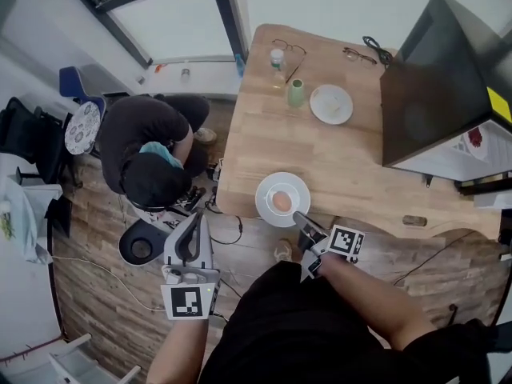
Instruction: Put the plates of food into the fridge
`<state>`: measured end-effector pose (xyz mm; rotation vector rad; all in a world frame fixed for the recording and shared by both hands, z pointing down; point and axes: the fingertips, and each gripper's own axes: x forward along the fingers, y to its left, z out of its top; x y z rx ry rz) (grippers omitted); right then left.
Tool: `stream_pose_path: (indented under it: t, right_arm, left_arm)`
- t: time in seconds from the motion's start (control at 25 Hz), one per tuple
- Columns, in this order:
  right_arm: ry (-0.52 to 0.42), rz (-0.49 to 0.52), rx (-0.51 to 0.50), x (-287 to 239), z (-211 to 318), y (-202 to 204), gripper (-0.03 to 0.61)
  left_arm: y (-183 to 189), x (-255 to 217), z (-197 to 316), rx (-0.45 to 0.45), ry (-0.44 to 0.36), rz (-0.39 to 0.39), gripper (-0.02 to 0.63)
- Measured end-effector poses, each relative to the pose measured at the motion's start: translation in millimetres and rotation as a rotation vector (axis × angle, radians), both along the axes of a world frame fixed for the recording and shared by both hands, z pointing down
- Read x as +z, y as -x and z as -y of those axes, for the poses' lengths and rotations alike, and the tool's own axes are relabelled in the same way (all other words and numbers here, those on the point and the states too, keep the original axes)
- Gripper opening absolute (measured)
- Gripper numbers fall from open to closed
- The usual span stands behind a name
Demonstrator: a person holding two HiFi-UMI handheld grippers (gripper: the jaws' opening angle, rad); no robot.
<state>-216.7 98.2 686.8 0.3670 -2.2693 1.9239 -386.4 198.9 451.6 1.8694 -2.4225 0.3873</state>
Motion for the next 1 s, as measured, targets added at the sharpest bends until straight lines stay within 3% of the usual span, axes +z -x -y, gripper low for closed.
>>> stream_pose_path:
  t: [0.64,1.0]
  right_arm:
    - [-0.125,0.087,0.315,-81,101,-135,0.032]
    - [-0.15,0.052,0.497,-96,143,-236,0.032]
  left_arm:
    - [-101,-39,134,0.299,-0.119,0.009,0.005]
    - [-175,-55,209,0.445,-0.163,-0.007,0.005]
